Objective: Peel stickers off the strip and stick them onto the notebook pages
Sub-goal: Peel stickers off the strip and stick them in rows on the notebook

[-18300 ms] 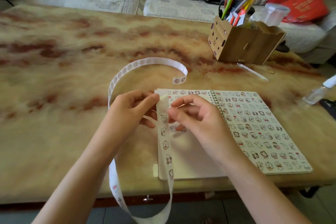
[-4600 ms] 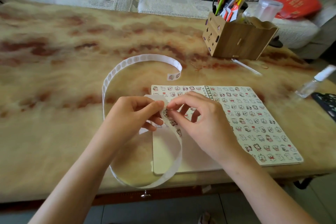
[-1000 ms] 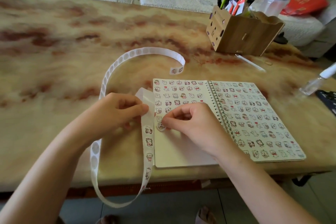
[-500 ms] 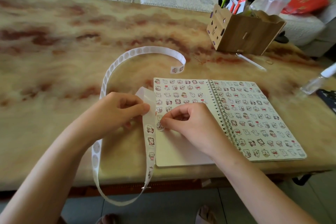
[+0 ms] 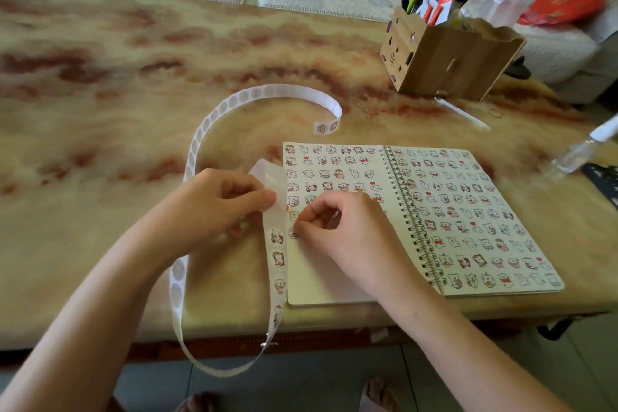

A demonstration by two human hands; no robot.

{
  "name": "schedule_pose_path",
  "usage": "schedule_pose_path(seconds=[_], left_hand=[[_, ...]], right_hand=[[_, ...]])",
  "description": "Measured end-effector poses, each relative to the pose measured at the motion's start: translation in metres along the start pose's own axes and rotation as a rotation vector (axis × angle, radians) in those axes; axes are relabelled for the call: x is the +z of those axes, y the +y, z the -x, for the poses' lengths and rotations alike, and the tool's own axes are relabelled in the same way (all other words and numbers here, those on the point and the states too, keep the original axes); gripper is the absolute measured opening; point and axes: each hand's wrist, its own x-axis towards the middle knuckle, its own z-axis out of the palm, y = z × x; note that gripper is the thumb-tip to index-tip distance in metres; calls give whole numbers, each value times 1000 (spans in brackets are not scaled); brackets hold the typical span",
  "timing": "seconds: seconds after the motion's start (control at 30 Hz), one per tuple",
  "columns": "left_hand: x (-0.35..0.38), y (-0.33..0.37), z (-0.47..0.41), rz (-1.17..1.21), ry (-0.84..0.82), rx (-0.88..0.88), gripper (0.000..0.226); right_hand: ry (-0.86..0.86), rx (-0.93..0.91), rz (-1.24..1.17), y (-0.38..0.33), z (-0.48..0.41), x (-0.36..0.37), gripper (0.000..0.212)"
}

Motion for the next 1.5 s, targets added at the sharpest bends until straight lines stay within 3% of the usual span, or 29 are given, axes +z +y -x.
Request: schedule_pose_path(seconds=[0.2, 0.43, 0.6, 1.03, 1.3, 1.5], left_hand=[[-1, -1, 0, -6, -18, -1, 18], [-1, 1, 2, -24, -13, -11, 18], [-2, 2, 2, -26, -13, -10, 19], [5, 13, 6, 27, 102, 20, 16], [6, 21, 9, 173, 177, 55, 17], [10, 25, 8, 279, 237, 90, 19]], right_hand=[[-24, -11, -11, 2, -5, -5, 26], [-36, -17, 43, 4, -7, -4, 11], [-29, -2, 83, -1, -4, -4, 26], [-7, -29, 123, -2, -1, 0, 24], [-8, -86, -342, -11, -1, -24, 12], [-73, -122, -480, -14, 1, -16, 8]])
